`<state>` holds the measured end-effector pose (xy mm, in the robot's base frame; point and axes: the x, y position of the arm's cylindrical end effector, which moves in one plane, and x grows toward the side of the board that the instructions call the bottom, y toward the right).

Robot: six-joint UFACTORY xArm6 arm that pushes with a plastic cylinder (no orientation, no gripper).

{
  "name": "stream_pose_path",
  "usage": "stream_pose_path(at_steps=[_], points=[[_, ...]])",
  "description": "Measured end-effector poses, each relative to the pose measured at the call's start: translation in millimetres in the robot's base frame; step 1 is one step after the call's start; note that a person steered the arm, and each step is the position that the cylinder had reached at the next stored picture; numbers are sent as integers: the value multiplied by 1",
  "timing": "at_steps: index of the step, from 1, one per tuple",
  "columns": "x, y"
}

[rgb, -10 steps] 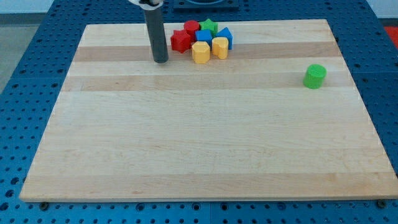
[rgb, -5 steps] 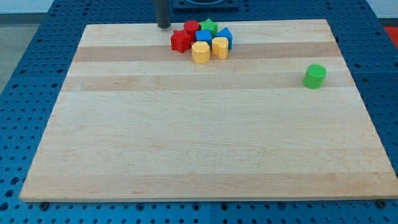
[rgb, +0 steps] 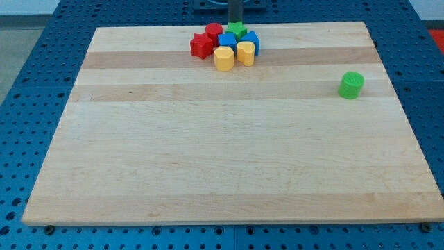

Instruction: Separate the blue triangle from the group of blocks

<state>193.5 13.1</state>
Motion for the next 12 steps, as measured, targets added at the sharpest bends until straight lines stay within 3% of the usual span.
stream_pose_path(at_steps=[8,12], points=[[91,14],[122,78]])
